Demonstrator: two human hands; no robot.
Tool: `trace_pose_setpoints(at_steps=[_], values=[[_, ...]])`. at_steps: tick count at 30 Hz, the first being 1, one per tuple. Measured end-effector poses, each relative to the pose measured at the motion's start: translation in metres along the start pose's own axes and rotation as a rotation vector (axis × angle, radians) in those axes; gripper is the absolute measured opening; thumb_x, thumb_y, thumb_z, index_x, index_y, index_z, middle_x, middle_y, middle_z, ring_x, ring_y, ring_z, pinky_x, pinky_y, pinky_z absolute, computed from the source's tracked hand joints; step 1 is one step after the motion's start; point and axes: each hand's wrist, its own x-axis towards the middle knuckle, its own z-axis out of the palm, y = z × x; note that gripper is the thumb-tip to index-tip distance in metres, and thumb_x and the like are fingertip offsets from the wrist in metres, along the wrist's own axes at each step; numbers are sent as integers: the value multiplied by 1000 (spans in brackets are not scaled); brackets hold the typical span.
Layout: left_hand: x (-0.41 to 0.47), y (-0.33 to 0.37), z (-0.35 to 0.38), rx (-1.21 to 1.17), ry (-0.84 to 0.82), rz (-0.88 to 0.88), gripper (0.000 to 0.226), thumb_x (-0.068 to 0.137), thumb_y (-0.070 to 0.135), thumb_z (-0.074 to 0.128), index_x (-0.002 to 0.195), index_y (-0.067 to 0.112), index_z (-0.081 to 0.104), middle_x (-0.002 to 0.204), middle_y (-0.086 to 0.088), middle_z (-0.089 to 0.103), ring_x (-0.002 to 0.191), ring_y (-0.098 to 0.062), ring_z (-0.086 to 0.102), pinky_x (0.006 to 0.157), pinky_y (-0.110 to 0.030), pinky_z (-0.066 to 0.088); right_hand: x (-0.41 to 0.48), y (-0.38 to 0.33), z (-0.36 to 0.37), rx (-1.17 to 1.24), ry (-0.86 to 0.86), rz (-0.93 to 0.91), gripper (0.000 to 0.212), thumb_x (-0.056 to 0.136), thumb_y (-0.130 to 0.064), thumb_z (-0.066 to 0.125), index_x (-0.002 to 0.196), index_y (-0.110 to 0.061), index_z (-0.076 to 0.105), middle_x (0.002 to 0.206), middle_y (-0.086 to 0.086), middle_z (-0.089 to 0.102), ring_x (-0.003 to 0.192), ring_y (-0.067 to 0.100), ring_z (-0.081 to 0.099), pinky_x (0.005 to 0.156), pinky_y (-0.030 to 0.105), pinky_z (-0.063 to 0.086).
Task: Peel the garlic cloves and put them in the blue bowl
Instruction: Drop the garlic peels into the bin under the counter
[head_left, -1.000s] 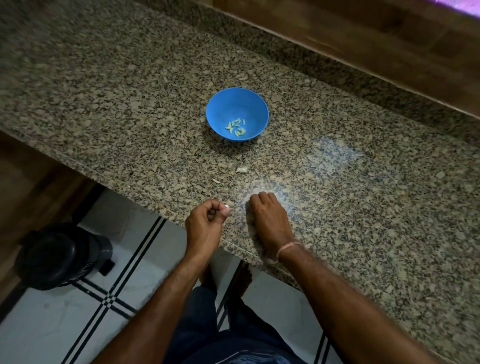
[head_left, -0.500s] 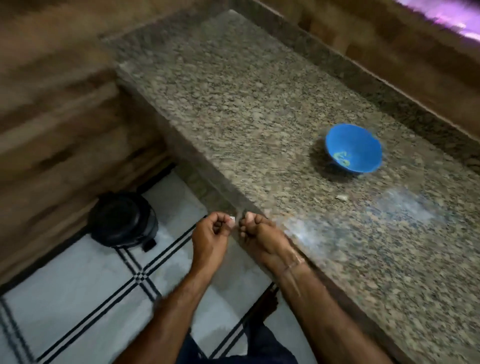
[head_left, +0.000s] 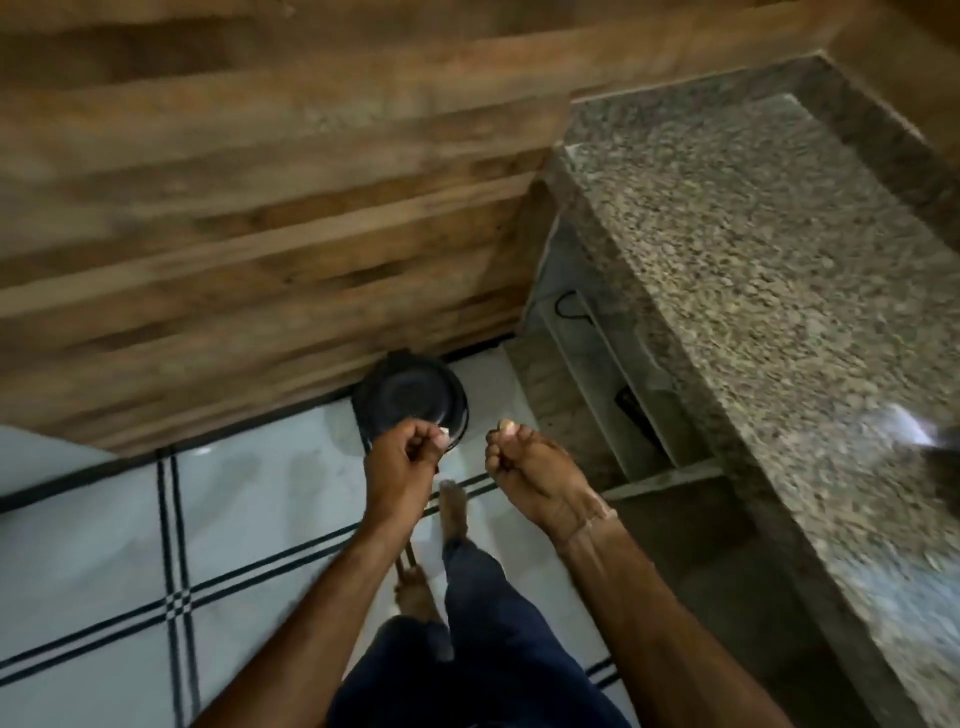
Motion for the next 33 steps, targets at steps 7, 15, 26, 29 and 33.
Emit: trace_pose_setpoints(at_steps=[7,15,26,29,33], values=[[49,-32,-59,-11,116,-114,16,96,17,72,83,25,70,78,8,71,67,1,63,64,-12,46,70,25,65,-52,22,143,28,107,-1,46,83,-6,60,62,5,57,54,12,53,48,20,52],[140,-130,-32,-110,116,-451,20,94,14,73,74,17,70,65,1,68,62,-14,61,68,-40,56,219,70,47,-17,59,305,23,105,5,43,88,-3,57,70,9,59,56,15,59,52,22,55],[326,-347,100,-352,217,-929,24,86,23,83,84,1,74,79,-15,73,70,-28,67,63,-33,53,473,152,7,-65,304,368,26,106,1,46,126,13,59,125,25,65,122,35,63,107,34,52],[351,-371,117,-557,260,-979,9,92,-4,70,100,-2,67,92,-15,71,76,-27,69,52,-24,59,504,161,-4,-132,277,387,40,112,-9,36,149,6,42,152,20,50,142,36,48,109,41,46],[365,-379,132,-507,324,-961,28,81,11,86,105,10,71,101,-13,75,77,-22,68,60,-27,59,520,171,-6,-161,296,342,28,111,-10,42,132,0,57,122,16,66,112,27,65,103,45,47]])
